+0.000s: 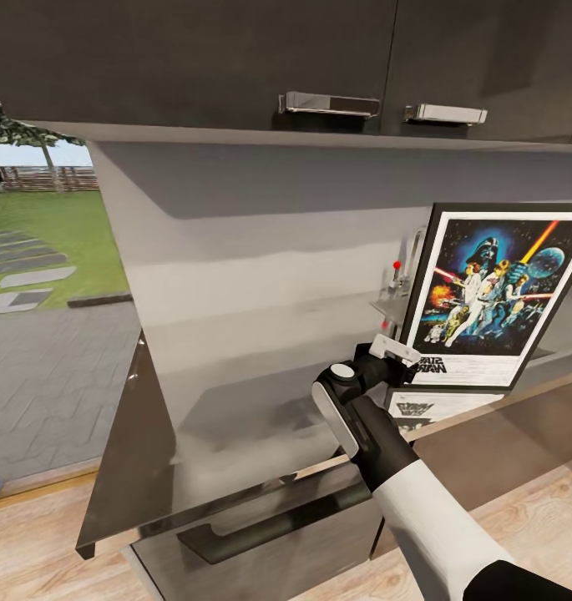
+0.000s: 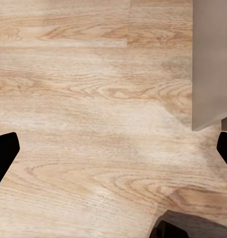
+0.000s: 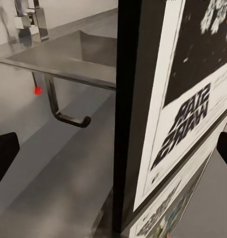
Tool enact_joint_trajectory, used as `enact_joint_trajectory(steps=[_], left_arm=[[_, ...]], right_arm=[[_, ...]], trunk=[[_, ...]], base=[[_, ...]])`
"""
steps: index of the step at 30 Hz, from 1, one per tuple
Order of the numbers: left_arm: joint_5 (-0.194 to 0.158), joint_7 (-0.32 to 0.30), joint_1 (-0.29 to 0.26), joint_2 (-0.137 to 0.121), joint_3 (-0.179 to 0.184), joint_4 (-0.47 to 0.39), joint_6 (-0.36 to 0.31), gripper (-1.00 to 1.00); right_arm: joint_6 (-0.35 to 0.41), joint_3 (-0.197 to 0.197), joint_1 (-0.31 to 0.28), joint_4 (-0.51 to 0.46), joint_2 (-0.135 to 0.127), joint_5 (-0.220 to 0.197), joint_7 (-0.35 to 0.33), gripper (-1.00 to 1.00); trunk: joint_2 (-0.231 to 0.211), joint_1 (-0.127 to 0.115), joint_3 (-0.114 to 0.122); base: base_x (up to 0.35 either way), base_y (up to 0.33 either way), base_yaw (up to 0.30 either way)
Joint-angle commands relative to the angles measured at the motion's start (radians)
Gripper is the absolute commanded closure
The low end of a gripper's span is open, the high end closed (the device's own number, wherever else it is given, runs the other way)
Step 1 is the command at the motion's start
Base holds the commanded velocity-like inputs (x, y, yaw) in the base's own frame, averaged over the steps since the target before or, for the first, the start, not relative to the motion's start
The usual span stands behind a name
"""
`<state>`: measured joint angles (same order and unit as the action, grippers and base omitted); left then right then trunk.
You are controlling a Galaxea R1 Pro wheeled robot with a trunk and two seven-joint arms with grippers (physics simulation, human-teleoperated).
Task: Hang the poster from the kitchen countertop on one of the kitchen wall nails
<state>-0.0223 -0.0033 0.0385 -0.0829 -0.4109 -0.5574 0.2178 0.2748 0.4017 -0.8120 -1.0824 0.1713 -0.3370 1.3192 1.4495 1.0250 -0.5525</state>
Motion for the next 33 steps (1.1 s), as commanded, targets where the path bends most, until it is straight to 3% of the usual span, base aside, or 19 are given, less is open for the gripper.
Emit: enact_joint_trajectory(steps=[1, 33], left_arm=[[-0.002, 0.000, 0.000, 0.000, 0.000, -0.001, 0.002, -1.00], [-0.002, -0.001, 0.000, 0.000, 0.000, -0.002, 0.002, -1.00]], right_arm=[[0.011, 0.002, -0.001, -0.001, 0.000, -0.005, 0.006, -1.00], [0.012, -0.005, -0.001, 0.041, -0.006, -0.004, 0.003, -1.00]], trunk=[[0.000, 0.000, -0.001], [0.000, 0.000, -0.001]], base=[[0.000, 0.000, 0.000], [0.000, 0.000, 0.000]])
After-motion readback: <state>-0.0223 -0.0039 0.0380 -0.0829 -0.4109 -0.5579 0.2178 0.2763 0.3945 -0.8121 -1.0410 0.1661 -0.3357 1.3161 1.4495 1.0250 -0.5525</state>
